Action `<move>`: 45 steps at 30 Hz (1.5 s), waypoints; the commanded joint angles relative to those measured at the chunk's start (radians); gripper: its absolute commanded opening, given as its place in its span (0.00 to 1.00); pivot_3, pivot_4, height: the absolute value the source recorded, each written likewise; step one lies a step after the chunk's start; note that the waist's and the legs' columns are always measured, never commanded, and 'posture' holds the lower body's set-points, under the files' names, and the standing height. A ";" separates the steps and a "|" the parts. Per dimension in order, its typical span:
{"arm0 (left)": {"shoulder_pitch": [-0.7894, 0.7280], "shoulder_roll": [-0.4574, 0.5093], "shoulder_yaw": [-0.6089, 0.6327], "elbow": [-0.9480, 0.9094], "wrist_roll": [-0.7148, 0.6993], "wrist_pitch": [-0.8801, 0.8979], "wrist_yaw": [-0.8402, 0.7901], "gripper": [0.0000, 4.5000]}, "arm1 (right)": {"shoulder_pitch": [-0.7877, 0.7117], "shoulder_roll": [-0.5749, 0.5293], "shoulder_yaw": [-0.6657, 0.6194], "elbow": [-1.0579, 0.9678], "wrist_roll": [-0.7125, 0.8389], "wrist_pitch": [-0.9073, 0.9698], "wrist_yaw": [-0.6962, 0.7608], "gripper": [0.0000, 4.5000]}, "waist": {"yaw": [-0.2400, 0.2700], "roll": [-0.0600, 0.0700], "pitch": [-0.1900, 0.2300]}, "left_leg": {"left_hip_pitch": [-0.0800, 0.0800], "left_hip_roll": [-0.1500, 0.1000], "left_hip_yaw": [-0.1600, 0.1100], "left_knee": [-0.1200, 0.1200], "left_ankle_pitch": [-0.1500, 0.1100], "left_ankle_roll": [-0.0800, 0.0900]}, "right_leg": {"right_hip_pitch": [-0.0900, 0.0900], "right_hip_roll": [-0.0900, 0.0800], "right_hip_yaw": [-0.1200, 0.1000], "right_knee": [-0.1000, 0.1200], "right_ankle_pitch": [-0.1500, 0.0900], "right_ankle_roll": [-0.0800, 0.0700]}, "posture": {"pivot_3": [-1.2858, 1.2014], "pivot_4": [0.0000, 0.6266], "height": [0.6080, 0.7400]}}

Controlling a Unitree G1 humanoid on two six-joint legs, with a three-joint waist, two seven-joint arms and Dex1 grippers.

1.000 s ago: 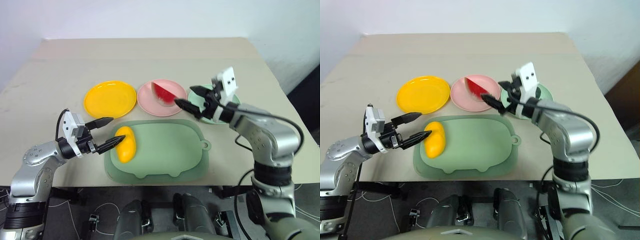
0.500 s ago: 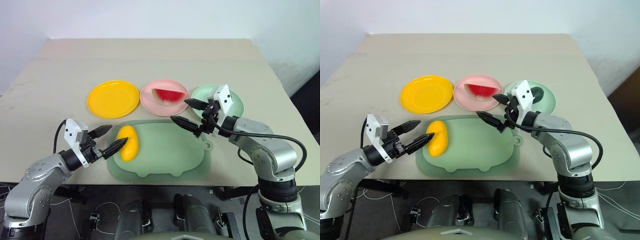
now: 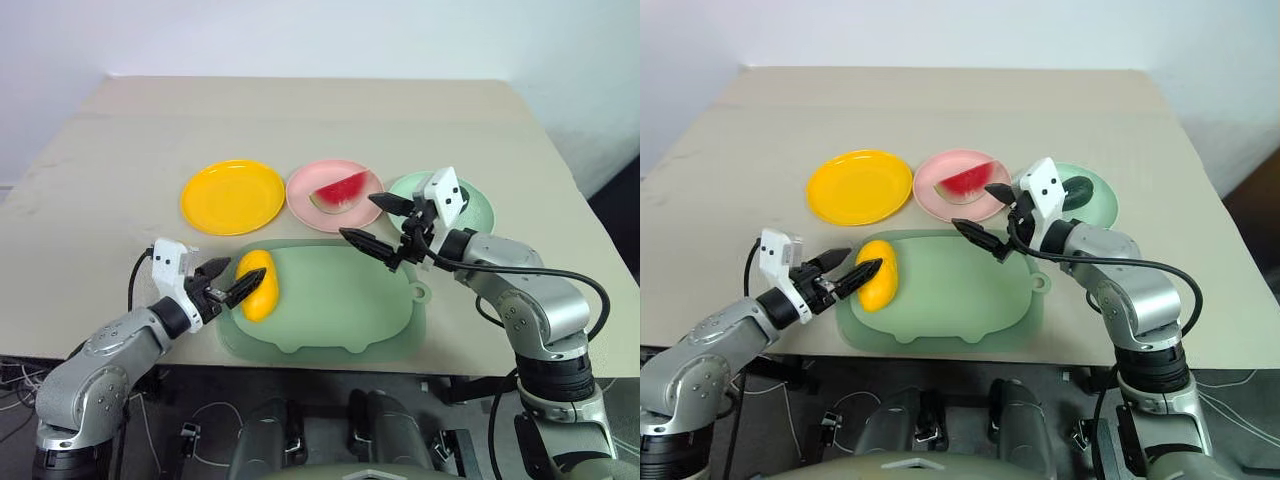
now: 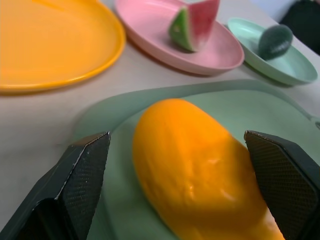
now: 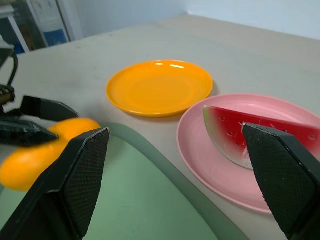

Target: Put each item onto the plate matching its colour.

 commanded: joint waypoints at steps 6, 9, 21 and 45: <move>-0.042 -0.055 -0.039 -0.006 -0.050 0.090 0.071 1.00 | -0.012 -0.004 0.008 -0.001 -0.017 -0.051 -0.007 1.00 | -0.001 0.000 0.000 | 0.002 0.000 -0.001 0.001 0.000 0.001 | 0.004 0.000 -0.001 -0.002 0.000 0.000 | 0.52 0.24 0.67; -0.048 -0.070 -0.044 -0.004 -0.092 0.132 0.080 1.00 | -0.012 -0.006 0.016 0.006 -0.031 -0.064 -0.009 1.00 | -0.001 0.000 0.000 | 0.002 0.000 -0.002 0.001 0.000 0.000 | 0.004 0.000 -0.001 -0.001 0.000 0.000 | 0.52 0.24 0.67; -0.157 -0.052 -0.086 0.072 -0.108 0.207 0.062 0.91 | -0.013 -0.004 0.014 0.011 -0.051 -0.066 -0.026 1.00 | 0.000 0.000 0.000 | 0.002 0.000 -0.002 0.001 0.000 0.000 | 0.005 0.000 -0.001 -0.002 0.000 0.000 | 0.52 0.24 0.67; -0.574 0.214 0.025 0.392 0.053 0.077 0.034 0.74 | 0.085 -0.048 0.045 -0.037 0.023 -0.085 0.083 1.00 | 0.001 -0.001 0.000 | 0.002 -0.001 -0.002 0.000 0.000 0.000 | 0.005 0.000 -0.002 -0.004 0.000 0.000 | 0.52 0.24 0.67</move>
